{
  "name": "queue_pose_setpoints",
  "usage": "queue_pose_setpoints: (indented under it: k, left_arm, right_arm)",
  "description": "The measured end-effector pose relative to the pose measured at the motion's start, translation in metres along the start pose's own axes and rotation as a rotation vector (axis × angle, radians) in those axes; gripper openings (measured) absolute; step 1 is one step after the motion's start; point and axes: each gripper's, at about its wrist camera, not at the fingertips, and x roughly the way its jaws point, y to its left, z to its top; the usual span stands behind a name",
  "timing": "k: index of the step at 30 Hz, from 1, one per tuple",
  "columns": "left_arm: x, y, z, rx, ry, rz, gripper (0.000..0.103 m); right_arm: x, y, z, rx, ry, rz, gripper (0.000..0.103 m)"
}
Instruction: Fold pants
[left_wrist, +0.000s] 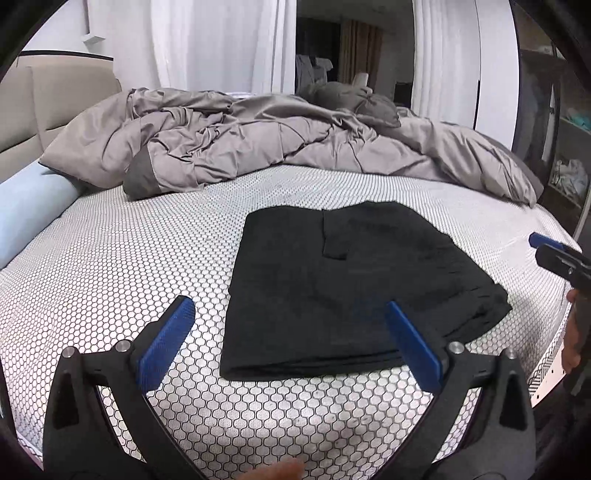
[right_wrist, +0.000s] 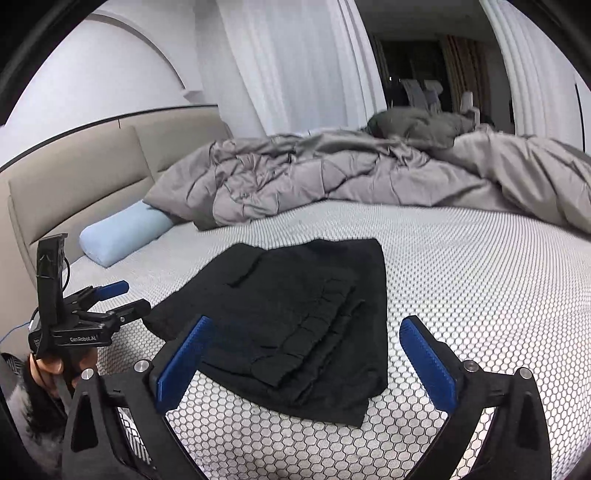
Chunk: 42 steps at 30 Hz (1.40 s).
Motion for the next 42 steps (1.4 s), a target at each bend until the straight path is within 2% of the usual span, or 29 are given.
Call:
queue_pose_setpoints:
  k: [6,20,42]
  left_arm:
    - [0.0,0.003,0.002,-0.025,-0.008,-0.034,0.102]
    - [0.008,0.008,0.003,-0.028,0.001,-0.01,0.102]
    - [0.01,0.008,0.002,-0.026,-0.008,-0.018,0.102]
  right_arm:
    - [0.01,-0.002,0.001,0.021,-0.002,-0.003,0.103]
    - [0.02,0.005,0.001,-0.022,0.013,-0.008,0.103]
    - [0.025,0.009,-0.003,-0.043,0.031,-0.005,0.103]
